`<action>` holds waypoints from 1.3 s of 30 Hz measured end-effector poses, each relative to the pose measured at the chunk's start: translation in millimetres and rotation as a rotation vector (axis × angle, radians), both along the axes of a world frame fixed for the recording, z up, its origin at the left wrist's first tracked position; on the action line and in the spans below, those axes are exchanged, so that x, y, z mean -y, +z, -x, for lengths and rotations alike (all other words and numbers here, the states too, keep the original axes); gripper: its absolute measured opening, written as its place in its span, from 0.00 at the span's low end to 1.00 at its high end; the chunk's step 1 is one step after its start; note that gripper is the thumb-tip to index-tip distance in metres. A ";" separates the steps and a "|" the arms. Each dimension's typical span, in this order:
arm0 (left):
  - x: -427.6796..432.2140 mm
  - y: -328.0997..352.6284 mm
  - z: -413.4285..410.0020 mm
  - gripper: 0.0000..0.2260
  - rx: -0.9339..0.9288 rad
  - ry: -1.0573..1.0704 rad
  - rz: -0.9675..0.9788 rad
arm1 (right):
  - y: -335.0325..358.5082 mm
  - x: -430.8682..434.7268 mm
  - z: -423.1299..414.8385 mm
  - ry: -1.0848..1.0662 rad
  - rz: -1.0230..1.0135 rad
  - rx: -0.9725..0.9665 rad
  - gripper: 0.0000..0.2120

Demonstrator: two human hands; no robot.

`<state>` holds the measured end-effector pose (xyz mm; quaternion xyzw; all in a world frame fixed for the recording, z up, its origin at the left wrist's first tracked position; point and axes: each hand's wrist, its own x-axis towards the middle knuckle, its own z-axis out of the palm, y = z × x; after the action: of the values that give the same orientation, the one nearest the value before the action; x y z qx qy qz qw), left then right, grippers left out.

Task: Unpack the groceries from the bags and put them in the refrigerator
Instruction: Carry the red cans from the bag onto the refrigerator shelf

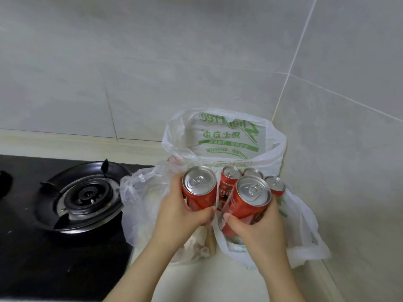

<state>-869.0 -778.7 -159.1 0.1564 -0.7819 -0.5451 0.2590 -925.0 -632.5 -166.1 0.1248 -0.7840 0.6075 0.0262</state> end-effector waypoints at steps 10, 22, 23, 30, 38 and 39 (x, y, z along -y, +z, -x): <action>59.1 13.9 -96.0 0.31 0.092 0.185 0.091 | -2.9 67.8 -60.8 0.289 0.075 0.137 0.29; 87.7 -3.3 -204.7 0.27 0.188 0.593 0.087 | -10.4 147.9 -120.7 0.755 -0.071 0.121 0.28; 85.8 -4.0 -213.3 0.27 0.198 0.632 0.093 | -10.5 152.7 -125.5 0.795 -0.076 0.121 0.28; 41.3 -12.2 -287.2 0.28 0.226 1.028 0.013 | -9.4 167.2 -181.1 1.233 -0.129 0.107 0.28; -56.6 -18.6 -370.2 0.26 0.306 1.507 -0.075 | -23.8 148.5 -268.4 1.695 -0.165 0.092 0.26; -71.3 -18.1 -381.5 0.26 0.322 1.566 -0.083 | -24.2 142.4 -283.5 1.764 -0.171 0.093 0.27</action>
<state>-487.5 -707.3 -177.2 0.7460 -0.4518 -0.2045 0.4445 -641.5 -774.9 -190.3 0.6603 -0.4455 0.3503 -0.4928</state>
